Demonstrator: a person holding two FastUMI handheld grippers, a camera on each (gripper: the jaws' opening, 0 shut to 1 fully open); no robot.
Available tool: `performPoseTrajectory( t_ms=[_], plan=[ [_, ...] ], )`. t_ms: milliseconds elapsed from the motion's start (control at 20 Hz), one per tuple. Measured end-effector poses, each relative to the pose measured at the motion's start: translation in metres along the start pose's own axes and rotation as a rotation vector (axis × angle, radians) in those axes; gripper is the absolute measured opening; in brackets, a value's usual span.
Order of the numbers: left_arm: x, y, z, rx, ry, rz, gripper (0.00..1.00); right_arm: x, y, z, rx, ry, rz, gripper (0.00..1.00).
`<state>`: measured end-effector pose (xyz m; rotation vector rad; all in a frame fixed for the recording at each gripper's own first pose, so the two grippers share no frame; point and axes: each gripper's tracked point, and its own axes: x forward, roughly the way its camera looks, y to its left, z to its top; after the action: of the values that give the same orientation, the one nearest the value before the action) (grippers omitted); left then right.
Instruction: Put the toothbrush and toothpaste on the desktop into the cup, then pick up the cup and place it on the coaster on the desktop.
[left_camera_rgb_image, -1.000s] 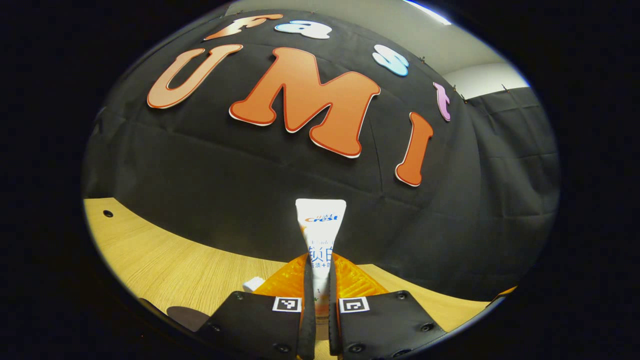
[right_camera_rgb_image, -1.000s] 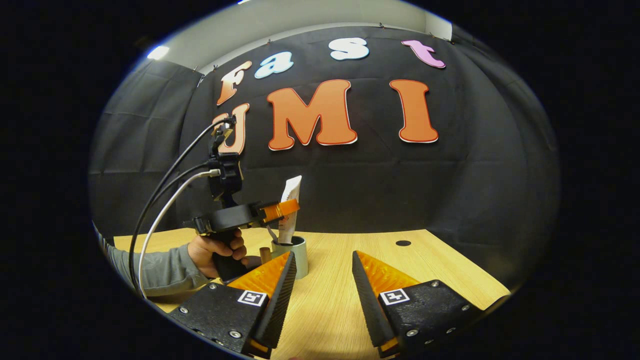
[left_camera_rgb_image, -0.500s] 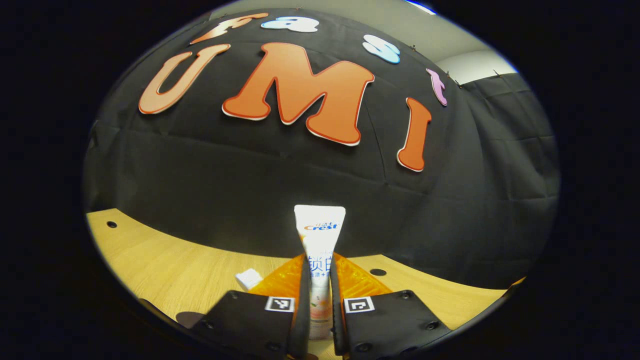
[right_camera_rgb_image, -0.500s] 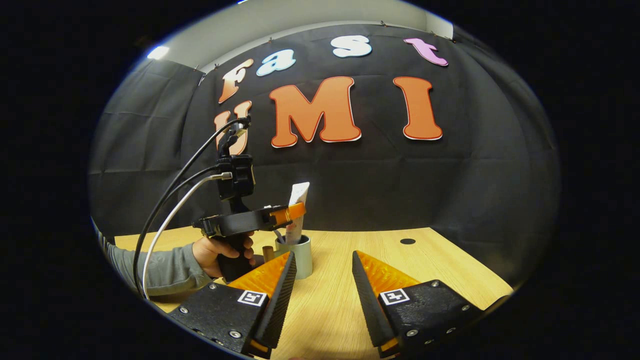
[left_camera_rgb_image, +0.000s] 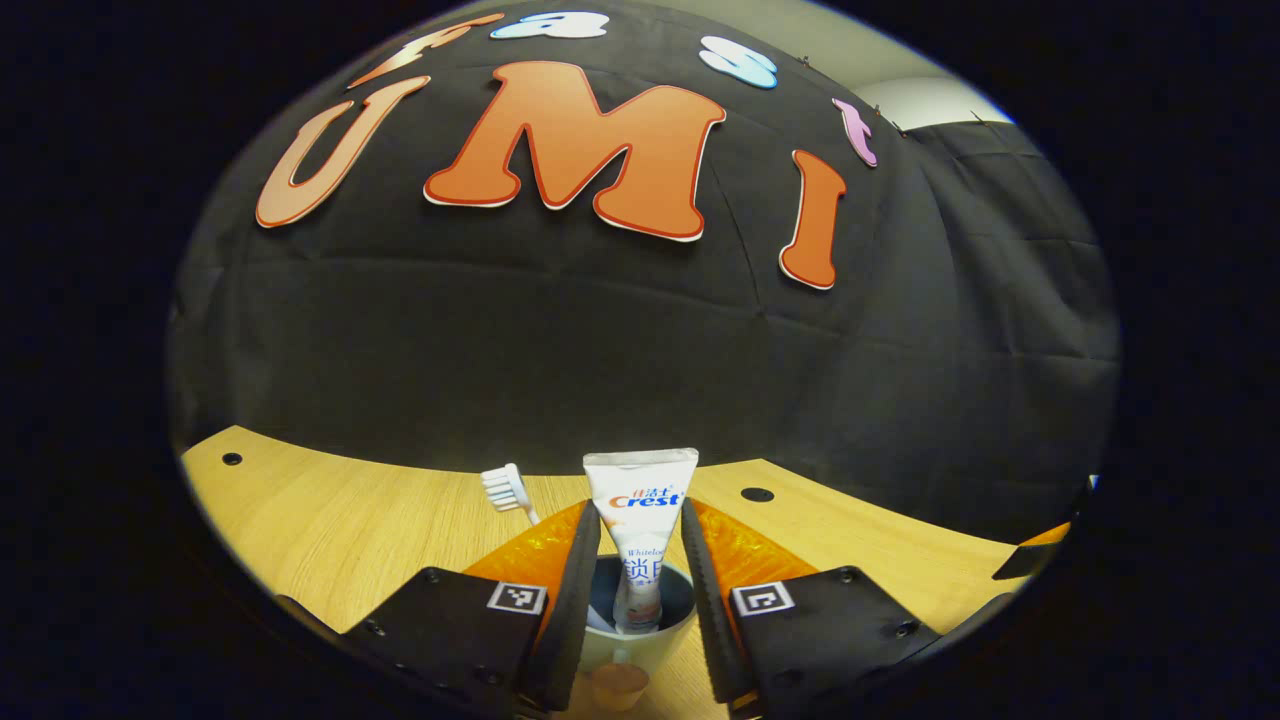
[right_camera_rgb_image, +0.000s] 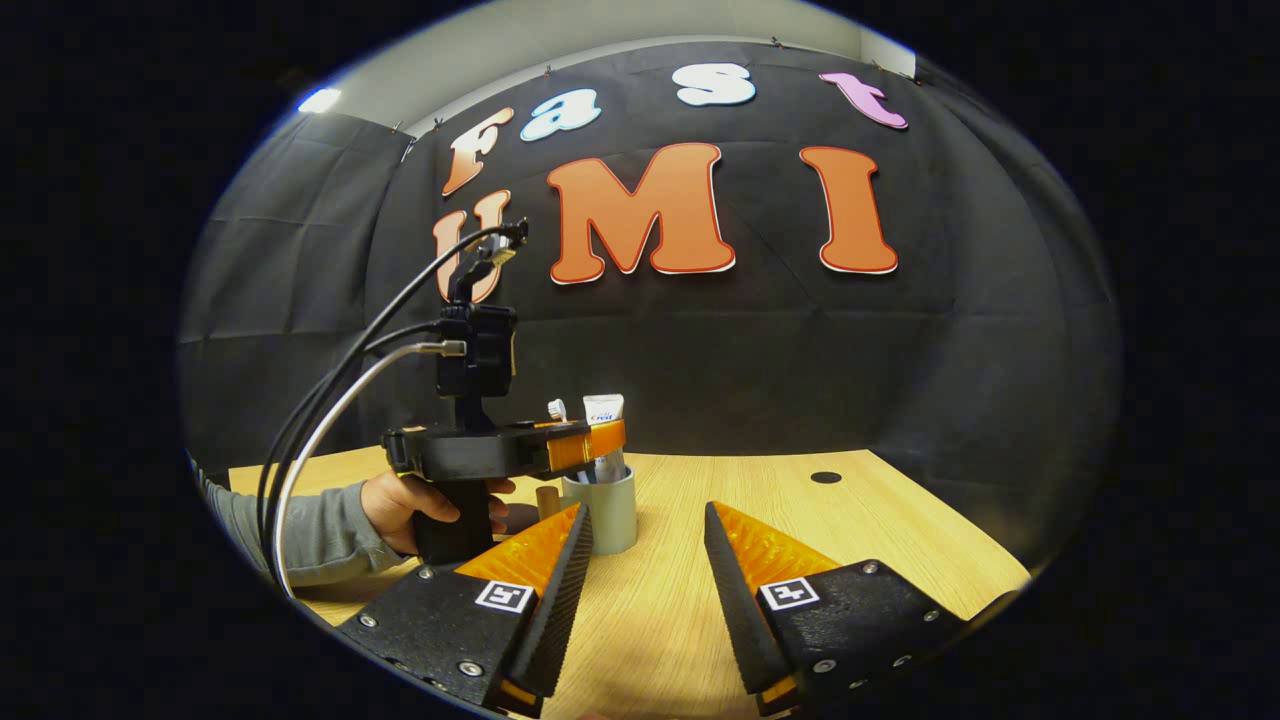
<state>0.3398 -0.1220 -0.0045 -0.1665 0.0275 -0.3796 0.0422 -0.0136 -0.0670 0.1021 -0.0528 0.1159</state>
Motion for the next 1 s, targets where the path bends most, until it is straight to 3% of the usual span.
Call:
performPoseTrajectory(
  t_ms=[50,200,450,550,600,650,1000],
  plan=[
    [-0.004,-0.001,0.014,-0.01,-0.039,-0.01,0.57,0.002,0.0,-0.001,-0.001,0.007,-0.003,0.67],
    [-0.025,0.008,0.051,0.018,-0.107,0.001,0.54,0.012,0.004,-0.002,-0.006,0.034,-0.011,0.68],
    [-0.062,0.038,0.068,0.056,-0.079,0.074,0.82,0.035,0.024,0.001,0.01,0.078,0.011,0.68],
    [-0.078,0.054,0.066,0.063,-0.053,0.109,0.88,0.046,0.034,0.003,0.015,0.1,0.02,0.68],
    [-0.088,0.059,0.065,0.062,-0.041,0.122,0.91,0.051,0.038,0.004,0.011,0.112,0.021,0.72],
    [-0.097,0.067,0.063,0.067,-0.031,0.131,0.92,0.056,0.042,0.006,0.005,0.124,0.023,0.67],
    [-0.159,0.123,0.051,0.139,-0.001,0.273,0.96,0.081,0.072,0.01,-0.059,0.245,0.043,0.68]
  ],
)
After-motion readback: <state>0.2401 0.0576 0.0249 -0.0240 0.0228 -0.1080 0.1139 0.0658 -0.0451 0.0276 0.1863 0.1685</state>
